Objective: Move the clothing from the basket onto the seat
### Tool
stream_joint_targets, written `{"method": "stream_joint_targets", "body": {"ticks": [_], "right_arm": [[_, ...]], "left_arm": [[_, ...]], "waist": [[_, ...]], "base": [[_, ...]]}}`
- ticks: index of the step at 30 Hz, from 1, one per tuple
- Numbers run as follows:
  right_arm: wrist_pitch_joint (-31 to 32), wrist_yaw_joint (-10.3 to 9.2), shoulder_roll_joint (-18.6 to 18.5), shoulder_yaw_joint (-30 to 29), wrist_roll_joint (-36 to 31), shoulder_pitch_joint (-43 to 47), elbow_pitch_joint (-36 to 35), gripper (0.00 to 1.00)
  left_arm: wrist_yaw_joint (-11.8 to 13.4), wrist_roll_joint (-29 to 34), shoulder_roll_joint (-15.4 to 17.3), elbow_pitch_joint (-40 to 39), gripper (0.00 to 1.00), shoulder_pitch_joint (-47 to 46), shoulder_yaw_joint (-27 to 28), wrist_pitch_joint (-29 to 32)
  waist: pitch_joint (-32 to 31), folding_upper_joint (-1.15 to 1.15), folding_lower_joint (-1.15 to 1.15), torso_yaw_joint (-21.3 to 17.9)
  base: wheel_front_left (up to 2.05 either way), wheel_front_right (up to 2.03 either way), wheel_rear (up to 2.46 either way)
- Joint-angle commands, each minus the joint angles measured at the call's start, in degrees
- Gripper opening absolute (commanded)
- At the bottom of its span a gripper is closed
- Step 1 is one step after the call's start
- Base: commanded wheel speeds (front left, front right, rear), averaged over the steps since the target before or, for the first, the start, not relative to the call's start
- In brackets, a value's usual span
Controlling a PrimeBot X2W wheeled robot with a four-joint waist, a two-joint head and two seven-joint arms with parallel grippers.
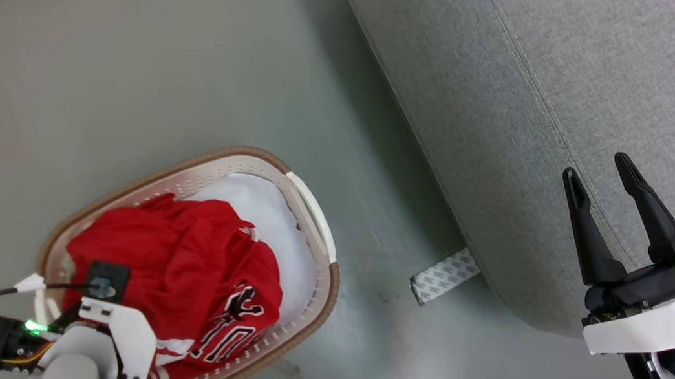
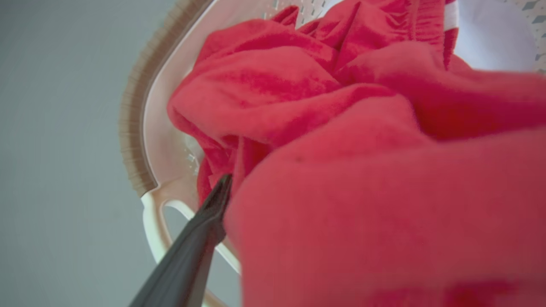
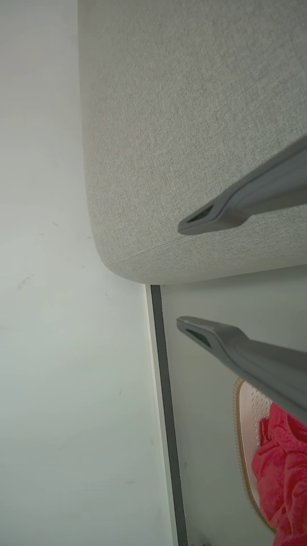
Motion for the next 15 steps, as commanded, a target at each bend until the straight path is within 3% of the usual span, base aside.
{"method": "stream_joint_targets", "body": {"ticks": [1, 2, 3, 5, 11, 15], "right_arm": [[0.0, -0.12, -0.1, 0.1, 0.7, -0.5, -0.2, 1.0], [0.0, -0.12, -0.1, 0.2, 0.8, -0.8, -0.2, 1.0], [0.0, -0.12, -0.2, 0.3, 0.9, -1.0, -0.3, 1.0], [0.0, -0.12, -0.1, 0.3, 1.1, -1.2, -0.2, 1.0], [0.0, -0.12, -0.1, -0.5, 0.7, -0.3, 1.0, 1.0], [0.0, -0.12, -0.2, -0.9, -0.3, 0.4, 2.0, 1.0]], "left_arm": [[0.1, 0.4, 0.1, 0.4, 1.0, -0.8, -0.1, -0.2], [0.0, 0.3, 0.1, 0.6, 1.0, -1.2, -0.2, -0.4], [0.0, 0.2, 0.0, 0.5, 0.72, -1.6, -0.3, -0.9], [0.2, 0.1, -0.1, 0.3, 0.0, -2.2, -0.5, -2.2], [0.4, -2.6, -2.6, 1.0, 0.0, -2.1, 0.1, -6.8], [0.3, -5.4, -6.4, 1.6, 0.0, -0.6, 1.2, -10.4]], "waist": [[0.9, 0.0, -0.01, -0.7], [1.2, 0.0, -0.01, -0.9], [1.5, 0.0, -0.01, -1.0], [1.9, 0.0, -0.01, -1.2], [-0.4, 0.0, -0.01, 0.0], [-5.0, 0.0, -0.01, 2.1]], "base": [[0.0, 0.0, 0.0], [0.0, 0.0, 0.0], [0.0, 0.0, 0.0], [0.0, 0.0, 0.0], [0.0, 0.0, 0.0], [0.0, 0.0, 0.0]]}}
